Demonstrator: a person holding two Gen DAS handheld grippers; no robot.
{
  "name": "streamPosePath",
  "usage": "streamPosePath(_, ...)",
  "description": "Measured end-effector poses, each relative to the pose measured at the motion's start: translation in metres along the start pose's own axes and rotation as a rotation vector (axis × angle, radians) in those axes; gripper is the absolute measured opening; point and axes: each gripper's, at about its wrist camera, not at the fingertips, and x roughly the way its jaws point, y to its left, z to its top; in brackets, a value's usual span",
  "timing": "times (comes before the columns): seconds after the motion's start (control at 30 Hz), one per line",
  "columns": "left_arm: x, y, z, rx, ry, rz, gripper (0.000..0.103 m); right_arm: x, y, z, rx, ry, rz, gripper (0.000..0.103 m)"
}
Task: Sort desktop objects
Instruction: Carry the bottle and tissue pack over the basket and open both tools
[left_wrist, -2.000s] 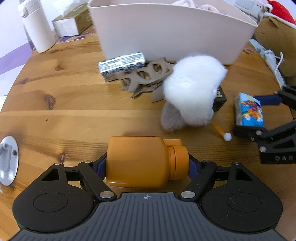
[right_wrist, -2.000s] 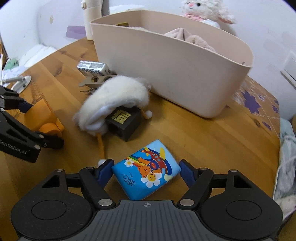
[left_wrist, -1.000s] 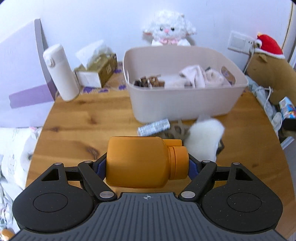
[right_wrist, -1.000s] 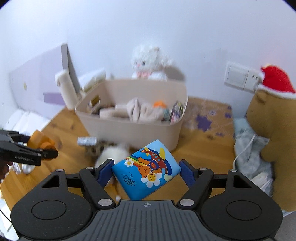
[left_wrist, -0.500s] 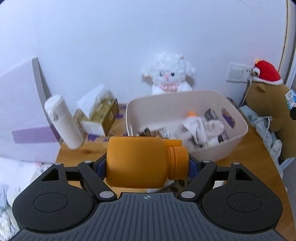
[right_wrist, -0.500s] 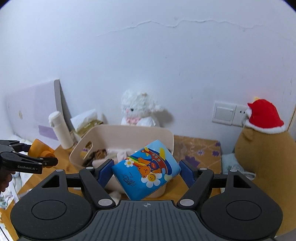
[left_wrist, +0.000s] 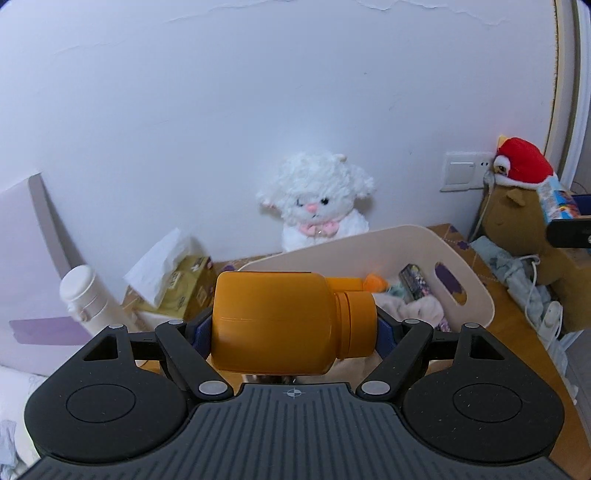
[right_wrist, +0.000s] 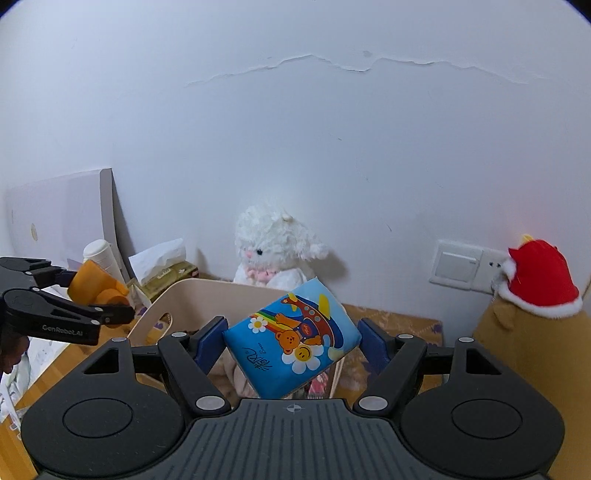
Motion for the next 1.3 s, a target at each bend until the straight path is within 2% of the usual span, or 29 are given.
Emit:
streamPosePath(0.27, 0.030, -0.004, 0.016, 0.038, -0.002, 0.003, 0.081, 0.032, 0.002, 0.015, 0.009, -0.016, -0.019, 0.075)
streamPosePath(0.47, 0.050, -0.002, 0.018, 0.060, -0.007, 0.011, 0.081, 0.064, 0.004, 0.018, 0.011, 0.024, -0.026, 0.075)
streamPosePath(0.77, 0.082, -0.008, 0.016, 0.084, 0.027, 0.014, 0.081, 0.106, 0.014, 0.015, 0.003, 0.107, -0.030, 0.075)
streamPosePath(1.1, 0.117, -0.017, 0.004, 0.120, 0.113, -0.013, 0.081, 0.148, 0.018, 0.005, -0.015, 0.216, -0.054, 0.075)
streamPosePath(1.3, 0.133, -0.019, -0.007, 0.138, 0.172, -0.042, 0.081, 0.171, 0.014, -0.008, 0.039, 0.268, -0.074, 0.075)
